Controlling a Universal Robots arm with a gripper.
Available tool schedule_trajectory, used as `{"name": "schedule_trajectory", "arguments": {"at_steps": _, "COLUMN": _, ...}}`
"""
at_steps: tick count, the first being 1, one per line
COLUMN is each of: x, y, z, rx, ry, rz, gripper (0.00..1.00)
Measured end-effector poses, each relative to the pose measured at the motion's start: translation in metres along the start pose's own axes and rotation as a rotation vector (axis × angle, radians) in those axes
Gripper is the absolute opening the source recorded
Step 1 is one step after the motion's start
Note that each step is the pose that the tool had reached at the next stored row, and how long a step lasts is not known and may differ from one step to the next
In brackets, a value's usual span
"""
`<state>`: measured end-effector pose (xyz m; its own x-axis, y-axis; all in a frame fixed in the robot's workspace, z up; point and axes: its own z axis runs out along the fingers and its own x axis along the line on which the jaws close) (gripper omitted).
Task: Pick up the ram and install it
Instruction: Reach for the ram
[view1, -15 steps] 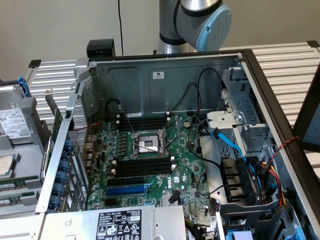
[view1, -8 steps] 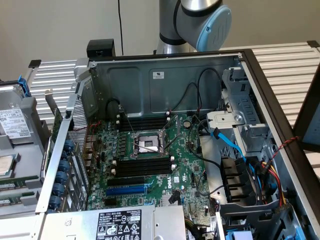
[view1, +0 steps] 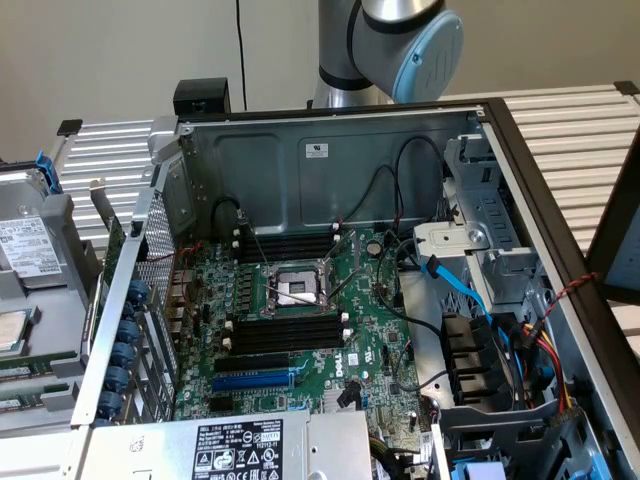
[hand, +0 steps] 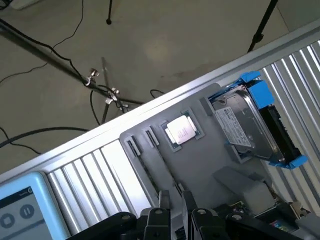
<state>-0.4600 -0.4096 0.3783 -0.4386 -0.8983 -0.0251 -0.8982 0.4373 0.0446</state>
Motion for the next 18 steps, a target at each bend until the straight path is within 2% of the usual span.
{"name": "schedule_trajectory", "arguments": {"at_steps": 18, "x": 0.0003, "y": -0.0001, "z": 0.0001, "rx": 0.0016, "ry": 0.0091, "rz": -0.299, "gripper": 0.24}}
